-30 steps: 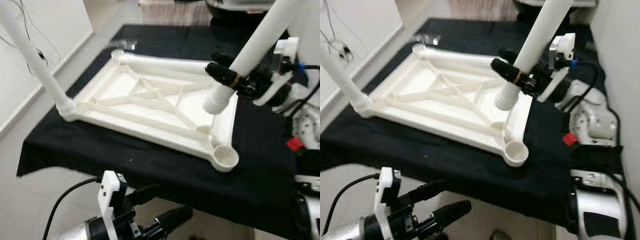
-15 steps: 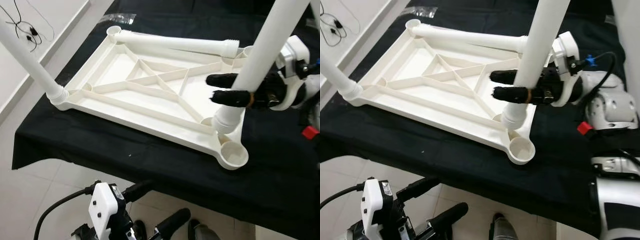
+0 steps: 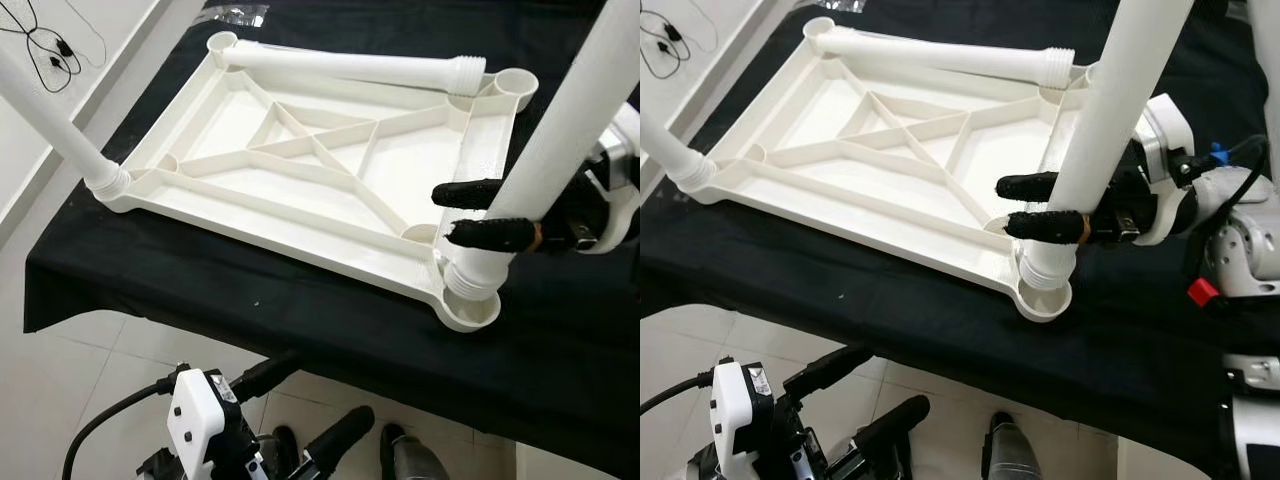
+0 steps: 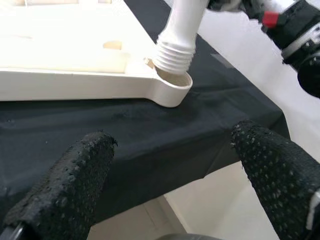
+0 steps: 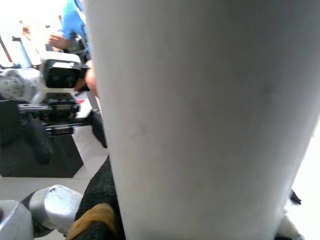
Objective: Building children table
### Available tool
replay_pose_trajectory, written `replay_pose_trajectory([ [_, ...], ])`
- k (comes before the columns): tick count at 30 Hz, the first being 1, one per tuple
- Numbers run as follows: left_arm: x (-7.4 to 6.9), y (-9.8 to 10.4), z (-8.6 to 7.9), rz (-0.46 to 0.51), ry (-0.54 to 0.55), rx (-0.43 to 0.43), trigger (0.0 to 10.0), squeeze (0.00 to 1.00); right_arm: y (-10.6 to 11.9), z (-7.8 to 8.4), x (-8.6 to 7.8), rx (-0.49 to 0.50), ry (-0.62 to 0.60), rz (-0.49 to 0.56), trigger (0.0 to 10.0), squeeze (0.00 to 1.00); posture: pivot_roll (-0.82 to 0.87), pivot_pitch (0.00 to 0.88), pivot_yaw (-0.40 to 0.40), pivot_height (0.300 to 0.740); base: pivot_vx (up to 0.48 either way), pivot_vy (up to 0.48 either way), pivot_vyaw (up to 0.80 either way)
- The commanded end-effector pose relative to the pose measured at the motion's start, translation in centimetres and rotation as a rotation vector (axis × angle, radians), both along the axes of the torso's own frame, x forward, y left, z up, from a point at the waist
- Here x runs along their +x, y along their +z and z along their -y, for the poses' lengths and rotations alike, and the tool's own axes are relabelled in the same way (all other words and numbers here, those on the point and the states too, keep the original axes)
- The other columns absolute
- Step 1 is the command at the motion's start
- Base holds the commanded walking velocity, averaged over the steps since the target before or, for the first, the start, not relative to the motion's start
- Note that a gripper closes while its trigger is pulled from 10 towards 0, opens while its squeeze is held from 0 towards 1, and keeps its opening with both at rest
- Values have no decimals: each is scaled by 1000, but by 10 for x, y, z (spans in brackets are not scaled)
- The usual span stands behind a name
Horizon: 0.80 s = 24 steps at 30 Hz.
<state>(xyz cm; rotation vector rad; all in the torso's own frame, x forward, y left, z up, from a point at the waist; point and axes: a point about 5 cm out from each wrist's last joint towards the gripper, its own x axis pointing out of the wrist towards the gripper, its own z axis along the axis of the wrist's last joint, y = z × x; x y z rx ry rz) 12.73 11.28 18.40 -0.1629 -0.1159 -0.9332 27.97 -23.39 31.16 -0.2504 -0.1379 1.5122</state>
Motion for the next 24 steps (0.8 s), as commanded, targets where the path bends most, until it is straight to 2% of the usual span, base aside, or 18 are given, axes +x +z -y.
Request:
replay_pose_trajectory([
  [1, -1, -6, -3, -22, -1, 24, 10000, 0, 3, -4, -10, -14, 73, 30, 10000, 0, 68, 376, 126, 740, 0, 0, 0],
  [17, 1, -8, -9, -22, -8, 30, 10000, 0, -4, -27, -20, -62, 38, 159, 10000, 0, 80, 378, 156, 740, 0, 0, 0],
  [24, 3, -9, -10, -22, -9, 26, 10000, 0, -6, -25, -22, -90, 18, 159, 10000, 0, 77, 377, 163, 740, 0, 0, 0],
])
